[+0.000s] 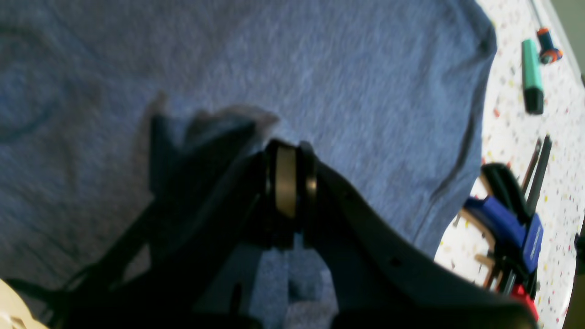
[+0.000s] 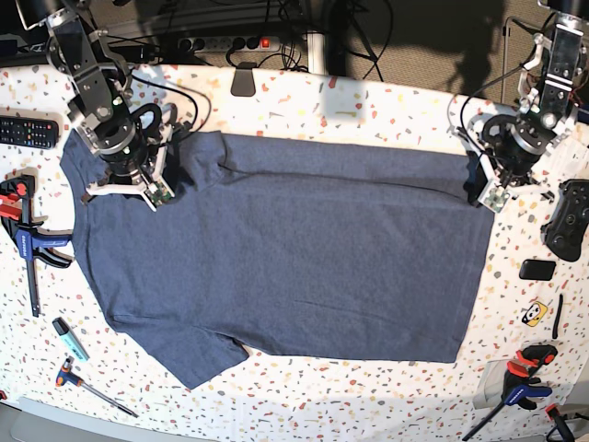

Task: Fold the T-shirt properly
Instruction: 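Regrasp the shirt's shoulder edge with both grippers, then drag the shirt with both grippers to straighten it flat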

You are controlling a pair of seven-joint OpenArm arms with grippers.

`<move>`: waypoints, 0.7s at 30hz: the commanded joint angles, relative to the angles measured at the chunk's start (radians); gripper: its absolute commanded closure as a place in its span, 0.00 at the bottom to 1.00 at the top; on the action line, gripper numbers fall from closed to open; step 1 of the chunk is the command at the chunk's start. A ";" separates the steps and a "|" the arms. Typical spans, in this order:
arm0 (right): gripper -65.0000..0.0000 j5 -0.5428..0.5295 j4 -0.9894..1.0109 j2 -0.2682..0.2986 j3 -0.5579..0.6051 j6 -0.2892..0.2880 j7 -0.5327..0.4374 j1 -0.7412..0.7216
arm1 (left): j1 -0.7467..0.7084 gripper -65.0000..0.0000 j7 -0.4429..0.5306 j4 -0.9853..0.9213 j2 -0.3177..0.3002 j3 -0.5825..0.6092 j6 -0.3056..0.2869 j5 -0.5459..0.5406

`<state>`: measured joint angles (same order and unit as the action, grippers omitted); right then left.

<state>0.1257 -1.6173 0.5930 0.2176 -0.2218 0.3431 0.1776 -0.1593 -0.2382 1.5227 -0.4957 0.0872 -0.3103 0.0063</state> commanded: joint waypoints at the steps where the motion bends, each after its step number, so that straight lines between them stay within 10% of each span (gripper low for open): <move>1: 1.00 0.008 -0.014 0.016 -0.008 0.011 -0.012 -0.011 | 0.022 1.00 0.031 0.014 -0.014 -0.006 0.012 -0.003; 18: 1.00 0.053 -0.014 0.016 -0.008 0.037 -0.002 -0.011 | 0.046 1.00 0.030 0.014 -0.015 -0.006 0.012 0.031; 21: 0.91 0.053 -0.014 0.016 -0.008 0.037 0.004 -0.011 | 0.047 0.76 0.030 0.014 -0.015 -0.007 0.013 0.031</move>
<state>0.1741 -1.6169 0.5930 0.2176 -0.2073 0.3573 0.1776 -0.1272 -0.2321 1.5227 -0.4957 0.0872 -0.3088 0.0441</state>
